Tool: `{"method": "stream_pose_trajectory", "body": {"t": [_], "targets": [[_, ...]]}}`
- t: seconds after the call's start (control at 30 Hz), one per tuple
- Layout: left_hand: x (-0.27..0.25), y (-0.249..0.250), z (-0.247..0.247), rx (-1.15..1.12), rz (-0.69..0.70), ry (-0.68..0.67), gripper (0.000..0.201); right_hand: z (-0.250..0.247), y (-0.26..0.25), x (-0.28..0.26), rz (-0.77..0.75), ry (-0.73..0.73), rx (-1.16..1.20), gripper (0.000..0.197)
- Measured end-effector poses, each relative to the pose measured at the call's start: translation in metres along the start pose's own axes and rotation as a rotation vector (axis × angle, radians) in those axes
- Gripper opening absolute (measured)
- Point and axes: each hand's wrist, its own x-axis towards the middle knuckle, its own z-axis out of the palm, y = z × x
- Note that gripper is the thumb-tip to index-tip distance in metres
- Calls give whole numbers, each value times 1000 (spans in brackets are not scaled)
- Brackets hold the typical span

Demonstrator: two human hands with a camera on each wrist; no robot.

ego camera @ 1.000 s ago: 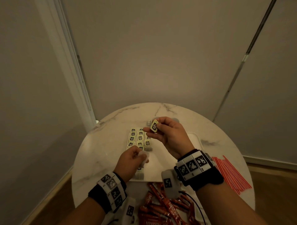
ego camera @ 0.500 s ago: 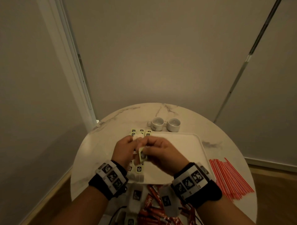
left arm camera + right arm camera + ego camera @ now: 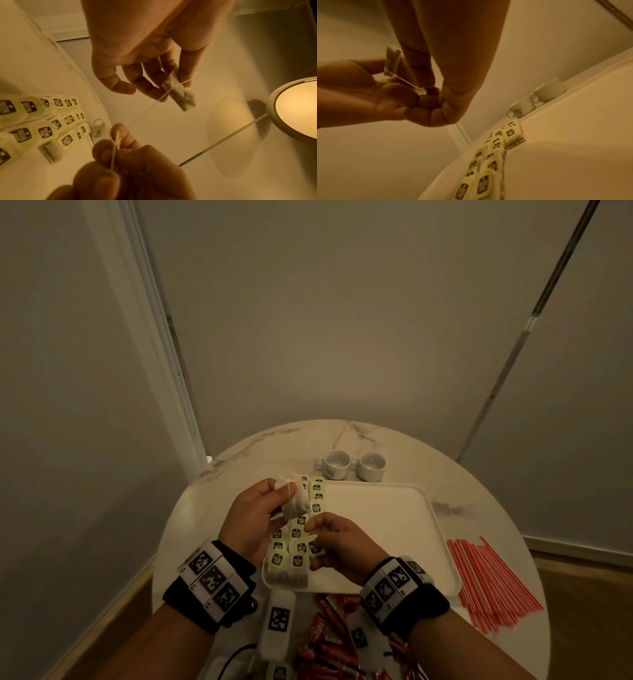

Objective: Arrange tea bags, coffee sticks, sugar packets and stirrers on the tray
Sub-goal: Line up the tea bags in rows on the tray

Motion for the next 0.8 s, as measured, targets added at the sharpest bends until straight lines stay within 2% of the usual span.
{"method": "stream_pose_trajectory", "body": {"t": [0.1, 0.23, 0.3, 0.4, 0.5, 0.63, 0.8], "targets": [[-1, -2, -1, 51, 66, 25, 16, -7, 0, 2, 32, 17, -64, 26], [-3, -2, 1, 96, 184, 69, 15, -10, 1, -3, 67, -9, -121, 26], [-3, -2, 2, 116, 199, 66, 17, -11, 4, -4, 74, -8, -151, 25], [-3, -4, 3, 126, 143, 16, 19, -12, 3, -2, 33, 16, -256, 24], [-7, -12, 5, 129, 54, -51, 12, -10, -11, 4, -39, 68, -342, 17], [-13, -24, 7, 256, -41, -141, 18, -5, -42, 7, -171, 178, -377, 16], [-18, -32, 13, 381, -134, -105, 23, 9, -75, -2, -298, 191, -515, 14]]}}
